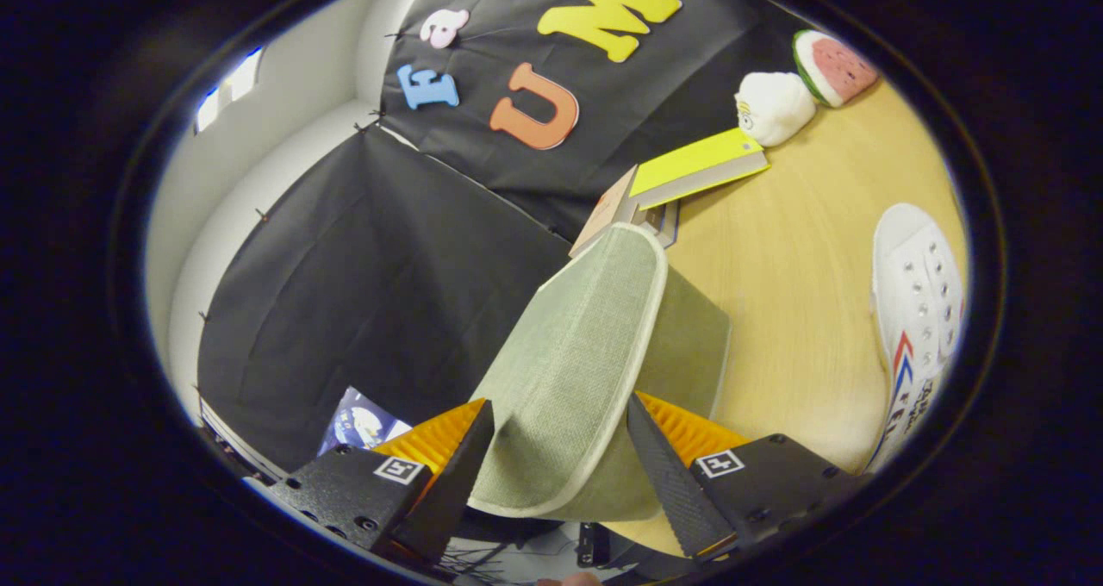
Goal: Open the storage box then place both shoes into the box .Put the left shoe in first, then the right shoe, with the right side of both shoes facing outward in a uniform manner.
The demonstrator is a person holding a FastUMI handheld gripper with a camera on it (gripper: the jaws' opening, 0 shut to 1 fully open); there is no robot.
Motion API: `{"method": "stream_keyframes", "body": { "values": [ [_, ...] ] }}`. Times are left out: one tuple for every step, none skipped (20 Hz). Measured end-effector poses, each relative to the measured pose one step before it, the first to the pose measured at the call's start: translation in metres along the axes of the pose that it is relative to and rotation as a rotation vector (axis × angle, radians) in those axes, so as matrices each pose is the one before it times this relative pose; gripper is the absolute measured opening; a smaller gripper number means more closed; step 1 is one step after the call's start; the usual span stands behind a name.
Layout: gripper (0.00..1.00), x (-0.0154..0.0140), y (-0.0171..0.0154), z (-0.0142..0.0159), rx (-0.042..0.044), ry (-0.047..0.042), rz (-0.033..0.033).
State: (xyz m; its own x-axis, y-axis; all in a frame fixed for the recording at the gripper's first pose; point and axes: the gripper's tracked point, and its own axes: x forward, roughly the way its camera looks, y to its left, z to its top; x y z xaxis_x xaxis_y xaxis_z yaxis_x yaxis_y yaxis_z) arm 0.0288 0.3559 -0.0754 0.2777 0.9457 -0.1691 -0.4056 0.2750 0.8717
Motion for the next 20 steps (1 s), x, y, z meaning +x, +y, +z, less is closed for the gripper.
{"method": "stream_keyframes", "body": {
  "values": [
    [0.98,0.00048,0.00105,-0.00080,0.02519,0.00874,0.01221],
    [0.98,-0.00018,0.00040,0.00051,0.01476,0.00611,0.00500],
    [0.98,0.00042,-0.00089,0.00059,0.01046,0.00398,0.00023],
    [0.96,-0.00134,-0.00073,0.00272,0.01161,-0.00227,0.00469],
    [0.91,0.00242,0.00085,0.00238,0.01837,-0.00052,0.00892],
    [0.87,-0.00341,0.00126,0.00195,0.01527,-0.00545,0.00598],
    [0.82,0.00119,0.00084,-0.00092,0.00203,-0.00281,-0.00401],
    [0.77,-0.00204,-0.00061,0.00310,-0.00704,-0.01018,-0.01056],
    [0.63,-0.00240,-0.00400,0.00461,0.00264,-0.02285,-0.02274],
    [0.49,-0.00723,-0.00142,0.01077,0.00819,-0.01988,-0.00520],
    [0.35,-0.00305,0.00495,-0.00312,0.00728,-0.00938,0.00432],
    [0.21,-0.00186,0.00365,0.00016,0.00170,-0.00099,0.00621],
    [0.18,-0.00211,0.00525,0.00080,-0.00169,-0.00240,0.01120],
    [0.13,-0.00079,0.00691,0.00245,-0.00413,-0.00278,0.01696],
    [0.10,-0.00160,0.00675,0.00163,-0.00750,-0.00284,0.00871],
    [0.06,0.00129,0.00474,0.00159,-0.01771,0.00413,-0.00148],
    [0.05,0.00082,0.00593,-0.00055,-0.02343,0.00355,-0.00606],
    [0.05,0.00096,0.00706,0.00262,-0.01859,0.00310,-0.00247],
    [0.05,-0.00159,0.01076,0.00201,-0.01628,0.00432,0.00249],
    [0.05,0.00024,0.01169,0.00549,-0.01711,-0.00452,0.00496]
  ]
}}
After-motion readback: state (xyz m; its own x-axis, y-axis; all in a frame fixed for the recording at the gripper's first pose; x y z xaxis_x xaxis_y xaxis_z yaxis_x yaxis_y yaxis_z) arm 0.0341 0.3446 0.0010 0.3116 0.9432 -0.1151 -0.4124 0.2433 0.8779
